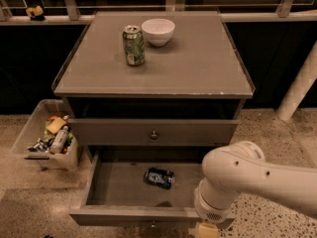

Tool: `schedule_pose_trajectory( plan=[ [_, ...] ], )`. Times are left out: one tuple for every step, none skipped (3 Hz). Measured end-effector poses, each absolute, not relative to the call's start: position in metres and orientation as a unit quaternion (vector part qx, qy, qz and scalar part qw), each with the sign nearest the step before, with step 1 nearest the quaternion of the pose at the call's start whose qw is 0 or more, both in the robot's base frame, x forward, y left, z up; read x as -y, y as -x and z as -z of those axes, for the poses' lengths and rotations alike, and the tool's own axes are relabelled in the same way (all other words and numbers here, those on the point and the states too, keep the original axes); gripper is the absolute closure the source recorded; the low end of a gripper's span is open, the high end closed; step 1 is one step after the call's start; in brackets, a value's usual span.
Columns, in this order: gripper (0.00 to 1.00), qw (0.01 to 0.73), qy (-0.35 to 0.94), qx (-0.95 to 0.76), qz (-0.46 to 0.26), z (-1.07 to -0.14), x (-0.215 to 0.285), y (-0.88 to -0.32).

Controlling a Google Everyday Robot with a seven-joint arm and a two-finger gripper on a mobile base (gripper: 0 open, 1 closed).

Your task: Pick pepsi can from middle drawer and place on counter

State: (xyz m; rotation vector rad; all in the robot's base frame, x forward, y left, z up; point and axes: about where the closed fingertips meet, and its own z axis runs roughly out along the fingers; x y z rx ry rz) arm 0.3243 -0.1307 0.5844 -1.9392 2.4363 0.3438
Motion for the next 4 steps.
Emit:
schedule_pose_trajectory(
  plan=[
    [0.0,0.022,0.669,-0.729,-0.144,-0.56,0.107,-0.373],
    [0.0,0.048,0.719,-0.678,-0.144,-0.557,0.083,-0.444],
    [0.0,0.048,0.719,-0.678,-0.144,-0.557,0.083,-0.443],
    [0.0,0.042,0.73,-0.668,-0.14,-0.521,0.082,-0.451]
  ],
)
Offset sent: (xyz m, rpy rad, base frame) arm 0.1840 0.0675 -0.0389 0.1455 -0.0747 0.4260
